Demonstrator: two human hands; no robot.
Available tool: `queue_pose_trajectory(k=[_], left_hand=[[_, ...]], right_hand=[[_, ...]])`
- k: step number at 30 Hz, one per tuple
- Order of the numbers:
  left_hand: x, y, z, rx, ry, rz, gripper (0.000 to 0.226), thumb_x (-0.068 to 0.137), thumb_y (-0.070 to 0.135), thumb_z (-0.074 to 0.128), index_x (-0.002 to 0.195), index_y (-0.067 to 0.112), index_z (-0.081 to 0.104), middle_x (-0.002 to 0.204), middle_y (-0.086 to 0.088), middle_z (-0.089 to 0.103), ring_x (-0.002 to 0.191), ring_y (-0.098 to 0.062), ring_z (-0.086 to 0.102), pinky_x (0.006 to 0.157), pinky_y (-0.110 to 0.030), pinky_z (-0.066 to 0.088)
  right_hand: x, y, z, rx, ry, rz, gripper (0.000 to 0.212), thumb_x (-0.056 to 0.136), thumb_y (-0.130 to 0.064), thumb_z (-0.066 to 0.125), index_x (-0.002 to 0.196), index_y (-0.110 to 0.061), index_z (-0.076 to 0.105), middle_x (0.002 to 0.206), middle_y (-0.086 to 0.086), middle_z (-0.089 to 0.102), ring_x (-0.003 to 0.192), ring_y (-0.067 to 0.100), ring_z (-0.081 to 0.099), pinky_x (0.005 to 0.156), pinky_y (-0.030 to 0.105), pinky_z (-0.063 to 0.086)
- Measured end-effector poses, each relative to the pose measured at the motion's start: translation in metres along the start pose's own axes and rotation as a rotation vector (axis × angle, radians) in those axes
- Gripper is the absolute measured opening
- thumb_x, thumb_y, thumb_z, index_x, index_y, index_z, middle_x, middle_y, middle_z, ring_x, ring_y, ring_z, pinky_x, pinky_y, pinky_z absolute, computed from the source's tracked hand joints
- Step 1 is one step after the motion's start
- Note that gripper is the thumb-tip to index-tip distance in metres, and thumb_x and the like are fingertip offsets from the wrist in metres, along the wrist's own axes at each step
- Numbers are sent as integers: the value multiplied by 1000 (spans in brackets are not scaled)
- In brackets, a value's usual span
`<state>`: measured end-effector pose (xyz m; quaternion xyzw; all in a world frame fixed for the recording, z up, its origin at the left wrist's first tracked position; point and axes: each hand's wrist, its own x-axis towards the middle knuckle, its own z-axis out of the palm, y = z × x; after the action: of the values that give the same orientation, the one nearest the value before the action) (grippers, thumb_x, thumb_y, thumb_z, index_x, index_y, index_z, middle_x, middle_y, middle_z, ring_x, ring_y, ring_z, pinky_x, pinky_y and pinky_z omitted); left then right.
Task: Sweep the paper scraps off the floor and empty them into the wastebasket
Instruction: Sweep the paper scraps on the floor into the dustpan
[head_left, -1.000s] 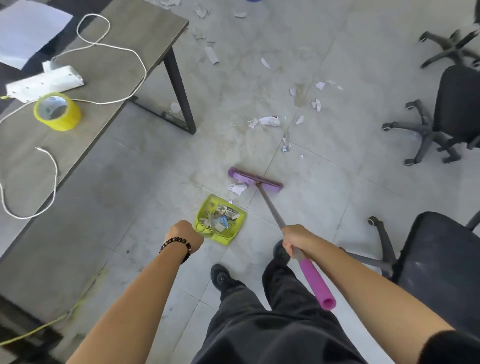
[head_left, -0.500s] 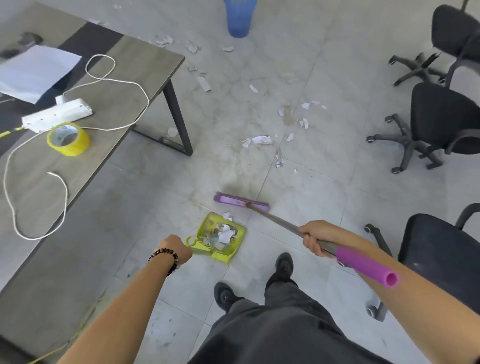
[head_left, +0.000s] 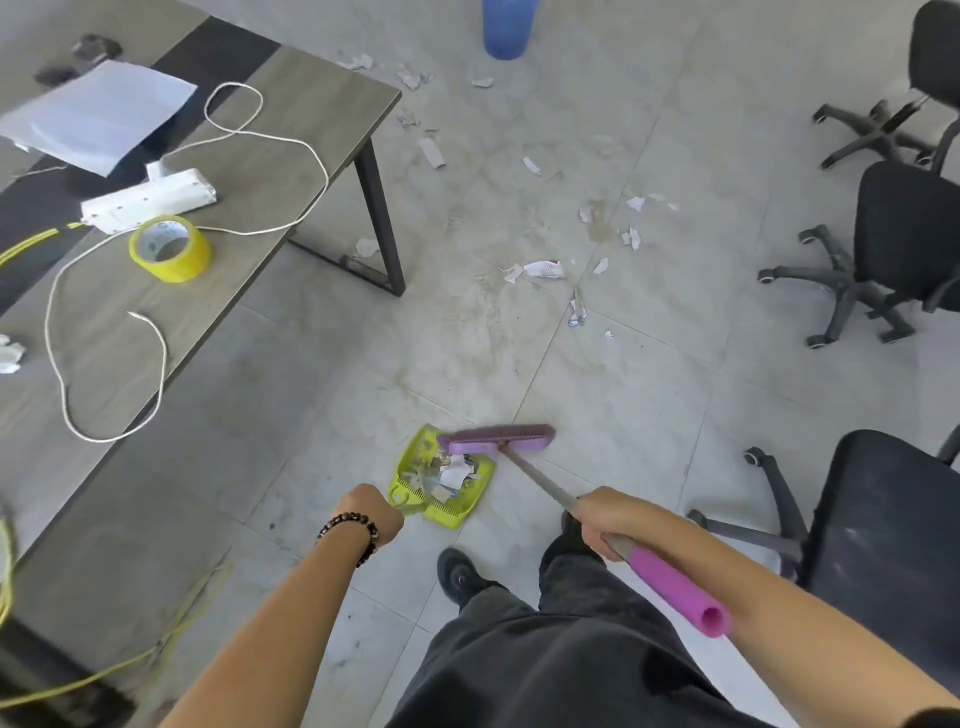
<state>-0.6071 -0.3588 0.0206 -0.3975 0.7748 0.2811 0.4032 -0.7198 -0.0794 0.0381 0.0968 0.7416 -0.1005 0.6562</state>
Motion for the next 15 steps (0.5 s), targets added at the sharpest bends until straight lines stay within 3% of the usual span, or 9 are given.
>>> queue_pose_trajectory(k=[2,3,5,9,15], left_hand=[[-1,4,-5,7,19,15,22,81,4,49,61,10,39,55,-5,40,45,-20,37,44,-19,32],[-2,9,-8,10,23,23,21,80,5,48,62,10,39,55,-6,41,44,-20,38,44,-19,32],[-4,19,-15,19,33,46,19,79,4,48,62,8,41,55,-7,43,44,-21,40,43,-18,33],[-8,40,-22,48,56,102,13,82,6,49,69,7,46,64,-7,48,50,-21,43,43,-20,34],[-1,90,-36,38,142,191,15,83,11,52,71,10,44,69,-5,48,54,-19,43,46,-20,33]], right_hand=[[-9,18,-27,401,-26,-53,21,89,-12,57,70,-13,48,61,2,48,38,7,45,41,21,44],[-16,26,-41,641,-66,25,26,96,-20,52,71,-13,48,55,-1,45,33,4,43,33,17,39],[-31,40,-62,846,-90,94,34,98,-30,52,69,-12,49,48,-5,42,29,2,41,26,14,34],[-48,42,-72,934,-71,32,33,97,-33,54,72,-12,49,48,-7,43,29,2,41,27,13,35],[-43,36,-90,927,163,-220,24,94,-29,62,83,-11,51,52,-1,43,34,6,39,33,14,33]])
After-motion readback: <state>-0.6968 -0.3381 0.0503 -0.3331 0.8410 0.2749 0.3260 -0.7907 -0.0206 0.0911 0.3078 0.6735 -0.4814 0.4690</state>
